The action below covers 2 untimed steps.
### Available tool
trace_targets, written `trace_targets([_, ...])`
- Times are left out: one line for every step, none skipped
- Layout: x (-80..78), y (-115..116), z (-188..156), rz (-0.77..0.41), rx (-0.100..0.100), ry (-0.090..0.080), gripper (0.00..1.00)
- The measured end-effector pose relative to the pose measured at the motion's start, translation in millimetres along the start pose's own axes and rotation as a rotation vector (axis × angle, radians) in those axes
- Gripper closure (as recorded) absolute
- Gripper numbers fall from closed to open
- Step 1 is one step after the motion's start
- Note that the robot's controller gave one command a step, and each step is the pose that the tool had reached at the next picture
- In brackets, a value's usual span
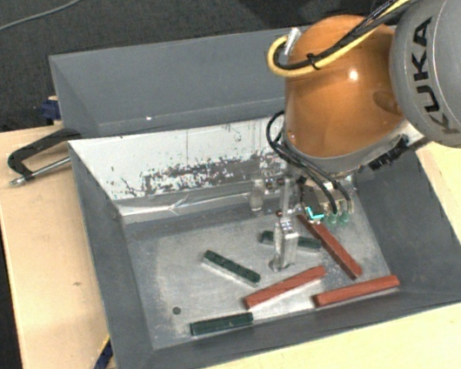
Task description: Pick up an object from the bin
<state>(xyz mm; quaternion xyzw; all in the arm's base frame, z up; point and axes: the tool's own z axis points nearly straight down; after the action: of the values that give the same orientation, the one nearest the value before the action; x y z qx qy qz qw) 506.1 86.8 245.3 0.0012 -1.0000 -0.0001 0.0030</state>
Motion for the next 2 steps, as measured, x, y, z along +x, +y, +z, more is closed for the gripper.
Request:
trace_targets([-37.2, -77.6, 178.3, 0.147, 0.0, -0.001, 0.0])
trace_targets([-67.7, -87.5, 173.7, 0.262, -0.002, -0.014, 0.0])
